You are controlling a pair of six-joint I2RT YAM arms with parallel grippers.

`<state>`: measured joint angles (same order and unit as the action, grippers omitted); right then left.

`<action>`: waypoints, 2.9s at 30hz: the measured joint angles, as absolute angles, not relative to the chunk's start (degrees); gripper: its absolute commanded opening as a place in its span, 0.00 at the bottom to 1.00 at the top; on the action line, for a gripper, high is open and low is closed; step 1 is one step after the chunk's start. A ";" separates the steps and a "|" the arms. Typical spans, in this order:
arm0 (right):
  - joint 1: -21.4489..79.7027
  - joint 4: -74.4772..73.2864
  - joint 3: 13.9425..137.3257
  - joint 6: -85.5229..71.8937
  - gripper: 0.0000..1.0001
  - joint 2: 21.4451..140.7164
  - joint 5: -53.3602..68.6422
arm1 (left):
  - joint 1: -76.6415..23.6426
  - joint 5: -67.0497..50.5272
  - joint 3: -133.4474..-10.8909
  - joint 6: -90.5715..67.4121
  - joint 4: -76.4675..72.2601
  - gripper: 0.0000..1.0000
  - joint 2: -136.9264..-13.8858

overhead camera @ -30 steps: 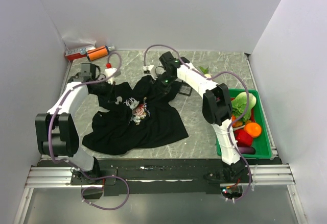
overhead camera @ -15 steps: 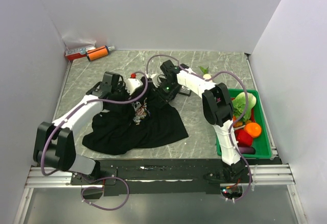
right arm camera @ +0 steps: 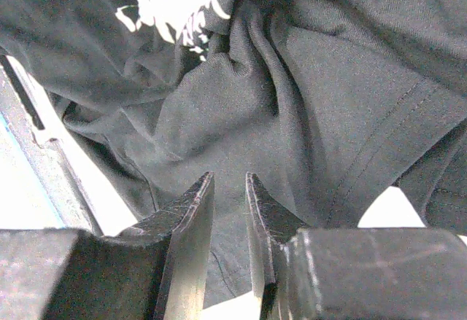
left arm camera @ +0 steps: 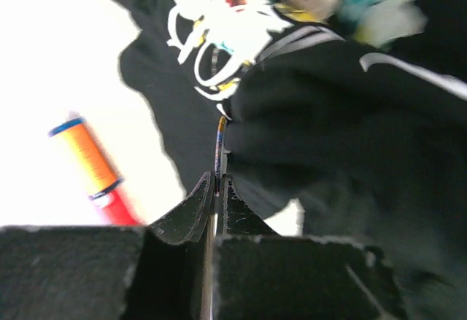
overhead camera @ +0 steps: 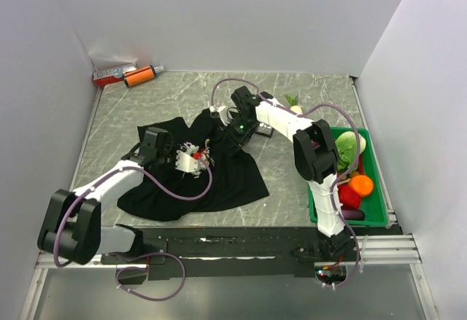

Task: Remove the brooch from the garment

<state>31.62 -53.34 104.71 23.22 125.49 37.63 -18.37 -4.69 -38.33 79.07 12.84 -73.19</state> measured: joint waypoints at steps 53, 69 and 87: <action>35.66 0.64 95.11 -5.32 0.59 121.12 49.01 | -4.14 -1.04 -85.19 25.26 52.75 0.01 -101.86; 45.50 11.22 108.01 -15.38 0.65 136.38 41.04 | -4.14 -1.67 -79.35 10.09 51.68 0.01 -90.67; 48.86 13.47 111.00 -16.73 0.37 140.16 39.40 | -4.14 -4.05 -77.32 8.73 52.82 0.01 -87.46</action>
<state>48.86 13.47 111.00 -16.73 140.16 39.40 -4.14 -4.05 -77.32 8.73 52.82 -87.46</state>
